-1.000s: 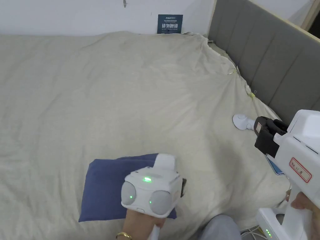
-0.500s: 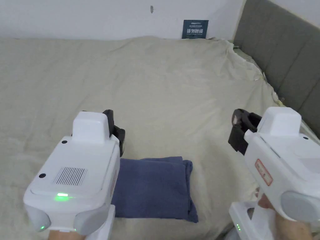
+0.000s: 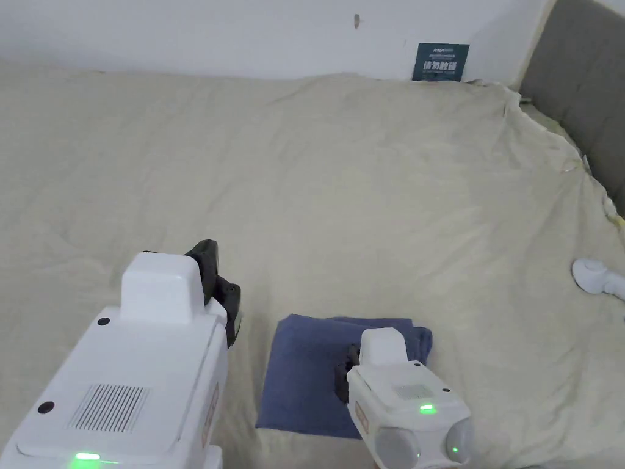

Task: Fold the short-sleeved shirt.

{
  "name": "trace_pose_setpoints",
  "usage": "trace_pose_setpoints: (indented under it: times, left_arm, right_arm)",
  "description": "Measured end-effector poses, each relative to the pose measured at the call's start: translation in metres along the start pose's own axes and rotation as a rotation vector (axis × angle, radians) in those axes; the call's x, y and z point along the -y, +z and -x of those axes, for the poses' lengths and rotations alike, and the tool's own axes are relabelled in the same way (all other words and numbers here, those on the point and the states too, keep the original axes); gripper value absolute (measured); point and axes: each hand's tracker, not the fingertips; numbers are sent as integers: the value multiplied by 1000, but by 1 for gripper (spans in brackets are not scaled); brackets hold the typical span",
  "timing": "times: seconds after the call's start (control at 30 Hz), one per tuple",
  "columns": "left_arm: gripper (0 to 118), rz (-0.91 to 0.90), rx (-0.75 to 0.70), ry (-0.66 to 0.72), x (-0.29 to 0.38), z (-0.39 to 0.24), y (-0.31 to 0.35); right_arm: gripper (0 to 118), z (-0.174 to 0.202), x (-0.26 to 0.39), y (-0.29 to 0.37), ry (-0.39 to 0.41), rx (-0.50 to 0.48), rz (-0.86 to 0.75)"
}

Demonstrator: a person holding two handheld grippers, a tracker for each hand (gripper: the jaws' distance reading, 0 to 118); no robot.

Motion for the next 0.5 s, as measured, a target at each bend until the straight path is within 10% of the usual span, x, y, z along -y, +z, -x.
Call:
trace_pose_setpoints:
  times: [0.4,0.5]
  left_arm:
    - [4,154,162,171,6,9,-22]
    - [63,290,282,287,2,24,-45]
  right_arm:
    - [0,-1,13,-15,10,0,23]
    - [0,-2,12,-16,7,-2,30]
